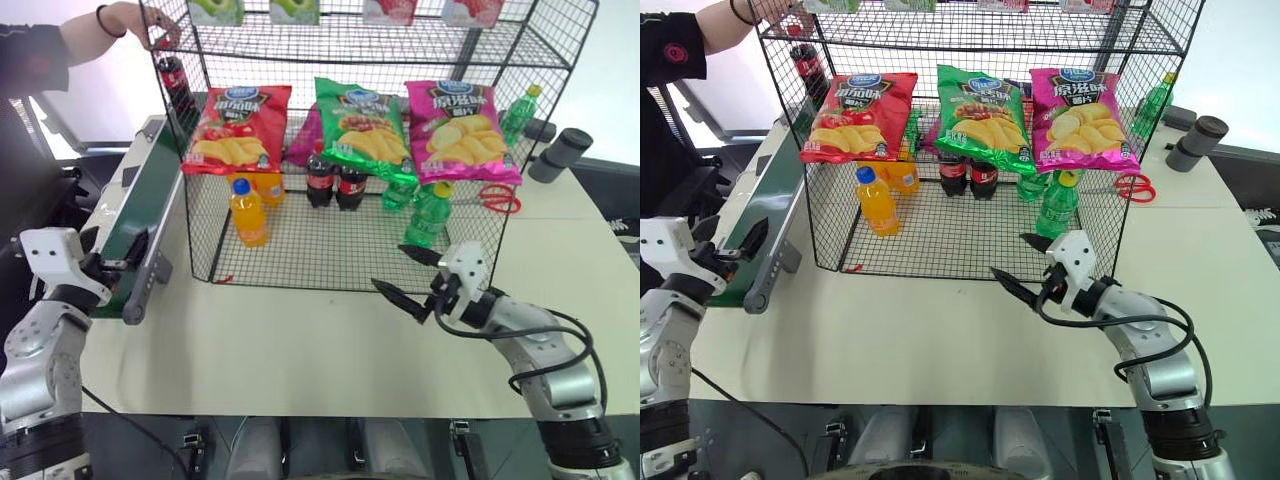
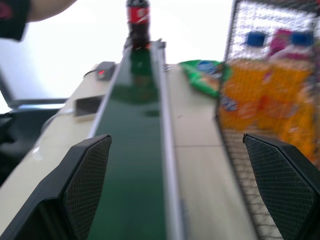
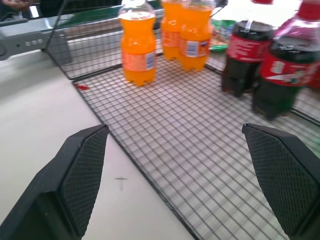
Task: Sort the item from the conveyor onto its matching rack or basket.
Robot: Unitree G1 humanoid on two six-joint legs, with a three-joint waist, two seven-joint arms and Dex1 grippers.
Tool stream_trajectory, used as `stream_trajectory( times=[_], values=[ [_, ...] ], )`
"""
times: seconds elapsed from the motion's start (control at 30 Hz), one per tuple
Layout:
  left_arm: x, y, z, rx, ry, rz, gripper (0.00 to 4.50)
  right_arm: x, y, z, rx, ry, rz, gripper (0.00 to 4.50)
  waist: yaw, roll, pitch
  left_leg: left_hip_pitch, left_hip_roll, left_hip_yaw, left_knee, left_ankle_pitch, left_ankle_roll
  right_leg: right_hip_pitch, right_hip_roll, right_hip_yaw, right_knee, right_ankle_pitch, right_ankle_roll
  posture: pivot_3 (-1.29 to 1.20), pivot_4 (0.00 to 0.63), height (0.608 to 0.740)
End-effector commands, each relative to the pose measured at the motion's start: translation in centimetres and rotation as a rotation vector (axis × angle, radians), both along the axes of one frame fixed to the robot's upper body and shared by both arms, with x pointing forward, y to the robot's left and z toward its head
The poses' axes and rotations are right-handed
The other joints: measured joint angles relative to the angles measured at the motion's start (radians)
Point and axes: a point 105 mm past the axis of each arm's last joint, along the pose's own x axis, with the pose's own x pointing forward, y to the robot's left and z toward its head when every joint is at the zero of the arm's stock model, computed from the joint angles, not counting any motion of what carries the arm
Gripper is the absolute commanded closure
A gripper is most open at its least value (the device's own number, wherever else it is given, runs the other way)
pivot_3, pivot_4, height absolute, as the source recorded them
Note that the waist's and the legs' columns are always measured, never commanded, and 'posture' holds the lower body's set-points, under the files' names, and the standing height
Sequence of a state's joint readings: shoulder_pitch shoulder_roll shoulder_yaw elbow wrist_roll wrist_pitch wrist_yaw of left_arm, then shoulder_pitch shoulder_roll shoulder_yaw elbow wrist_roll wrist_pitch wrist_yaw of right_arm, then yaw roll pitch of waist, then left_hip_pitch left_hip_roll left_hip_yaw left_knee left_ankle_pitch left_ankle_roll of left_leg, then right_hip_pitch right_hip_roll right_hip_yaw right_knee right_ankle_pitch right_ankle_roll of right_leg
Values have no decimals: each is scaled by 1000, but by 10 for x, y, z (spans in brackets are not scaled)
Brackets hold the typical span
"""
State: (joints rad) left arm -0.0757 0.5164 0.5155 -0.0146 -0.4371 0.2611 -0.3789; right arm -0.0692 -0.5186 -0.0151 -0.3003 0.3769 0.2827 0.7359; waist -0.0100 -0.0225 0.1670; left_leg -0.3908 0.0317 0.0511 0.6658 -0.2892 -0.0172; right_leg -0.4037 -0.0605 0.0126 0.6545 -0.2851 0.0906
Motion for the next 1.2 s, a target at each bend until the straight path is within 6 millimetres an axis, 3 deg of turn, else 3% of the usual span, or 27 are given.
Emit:
stream_trajectory(
  times=[0.03, 0.27, 0.53, 0.8, 1.2],
  values=[
    [3, 5, 9, 21, -49, 58, 0, -1, 3, 15, 11, -57, 7, 46, 0, -1, 0, 0, 0, 0, 0, 0, 0, 0, 0, 0, 0, 0, 0, 0, 150, 740],
    [8, 6, 0, 9, -28, 102, 0, -2, 7, 17, 18, -57, 8, 46, -4, -2, -1, 0, 0, 0, 0, 0, 0, 0, 0, 0, 0, 0, 0, 0, 150, 740],
    [7, 22, -2, 52, -52, 218, 0, -6, 7, 5, 19, -34, 21, 46, -2, -2, -1, 0, 0, 0, 0, 0, 0, 0, -1, 0, 0, 0, 0, 0, 150, 740],
    [9, 24, -5, 78, -53, 234, 0, -1, 10, -3, 9, -36, 15, 46, -3, -2, -1, 0, 0, 0, 0, 0, 0, 0, -1, 0, 0, 0, 0, 0, 150, 740],
    [11, 22, -5, 86, -60, 221, 0, 5, 10, 8, -19, -122, -60, 46, -3, -2, -1, 0, 0, 0, 0, 0, 0, 0, -1, 0, 0, 0, 0, 0, 150, 740]
  ],
)
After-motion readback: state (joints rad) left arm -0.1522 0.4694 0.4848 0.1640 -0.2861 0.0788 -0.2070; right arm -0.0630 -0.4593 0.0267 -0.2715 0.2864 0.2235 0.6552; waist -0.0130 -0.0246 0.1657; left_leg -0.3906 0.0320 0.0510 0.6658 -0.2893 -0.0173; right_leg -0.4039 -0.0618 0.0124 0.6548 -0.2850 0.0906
